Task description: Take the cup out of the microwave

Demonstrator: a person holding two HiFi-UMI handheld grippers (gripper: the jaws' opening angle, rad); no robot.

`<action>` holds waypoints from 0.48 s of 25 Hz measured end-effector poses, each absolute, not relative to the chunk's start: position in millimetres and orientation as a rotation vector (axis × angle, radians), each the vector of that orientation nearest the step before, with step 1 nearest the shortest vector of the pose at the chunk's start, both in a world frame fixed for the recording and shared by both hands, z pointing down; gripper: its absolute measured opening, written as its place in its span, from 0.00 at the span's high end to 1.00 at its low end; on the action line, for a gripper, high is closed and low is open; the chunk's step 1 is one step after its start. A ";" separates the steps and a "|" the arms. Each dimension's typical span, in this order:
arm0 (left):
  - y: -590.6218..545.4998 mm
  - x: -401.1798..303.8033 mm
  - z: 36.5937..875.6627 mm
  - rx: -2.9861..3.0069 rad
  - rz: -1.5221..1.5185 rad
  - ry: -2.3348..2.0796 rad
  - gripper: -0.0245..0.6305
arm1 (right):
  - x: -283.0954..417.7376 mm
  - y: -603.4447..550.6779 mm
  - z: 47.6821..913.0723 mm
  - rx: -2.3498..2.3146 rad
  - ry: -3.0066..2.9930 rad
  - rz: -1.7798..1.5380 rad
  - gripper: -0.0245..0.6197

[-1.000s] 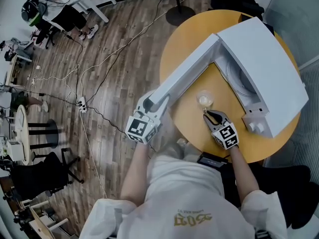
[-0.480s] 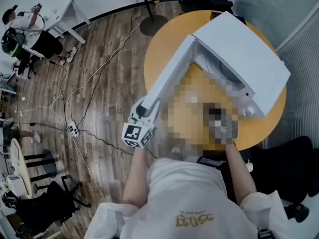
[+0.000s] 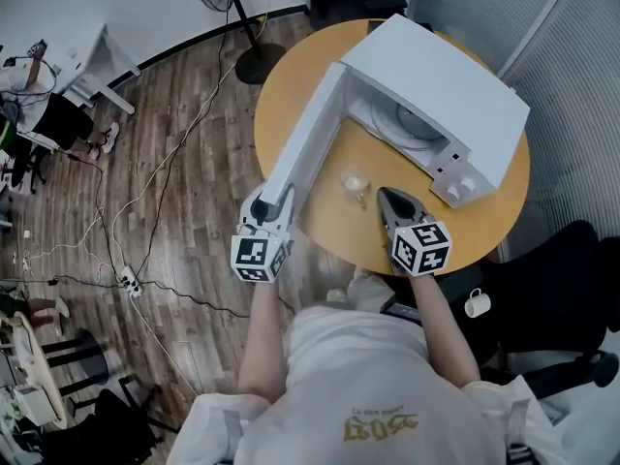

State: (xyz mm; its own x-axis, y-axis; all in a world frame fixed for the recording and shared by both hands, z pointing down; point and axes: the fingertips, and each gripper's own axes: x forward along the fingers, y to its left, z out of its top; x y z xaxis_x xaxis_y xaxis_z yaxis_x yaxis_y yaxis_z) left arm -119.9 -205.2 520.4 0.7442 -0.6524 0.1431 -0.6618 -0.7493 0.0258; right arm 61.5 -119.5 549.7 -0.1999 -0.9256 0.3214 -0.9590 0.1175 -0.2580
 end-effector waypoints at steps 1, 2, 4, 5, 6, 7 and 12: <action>-205.2 -118.6 520.8 2.859 0.192 -1.082 0.70 | 62.7 -118.6 543.8 1.952 -2.286 0.599 0.94; -205.1 -117.5 521.3 2.853 0.192 -1.083 0.70 | 64.2 -117.5 537.0 1.974 -2.295 0.568 0.94; -203.5 -117.3 521.9 2.844 0.190 -1.083 0.70 | 66.5 -114.4 520.2 2.035 -2.341 0.527 0.94; -202.0 -118.0 521.8 2.841 0.190 -1.081 0.70 | 66.9 -112.5 512.5 2.062 -2.361 0.516 0.94; -200.7 -118.7 521.3 2.840 0.190 -1.078 0.70 | 66.8 -111.0 506.9 2.078 -2.373 0.510 0.94; -199.9 -118.9 520.5 2.840 0.188 -1.076 0.70 | 66.5 -110.3 503.4 2.081 -2.374 0.503 0.94; -202.5 -116.4 521.3 2.834 0.171 -1.066 0.69 | 64.9 -109.7 509.0 2.050 -2.296 0.468 0.94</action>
State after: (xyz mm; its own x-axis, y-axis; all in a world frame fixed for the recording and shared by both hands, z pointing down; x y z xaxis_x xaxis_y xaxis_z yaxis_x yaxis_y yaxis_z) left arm -116.4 -202.5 521.3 0.7472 -0.6488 0.1436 -0.6612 -0.7476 0.0623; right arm 64.9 -109.7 509.0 -0.1326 -0.9666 0.2192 -0.9752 0.0878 -0.2029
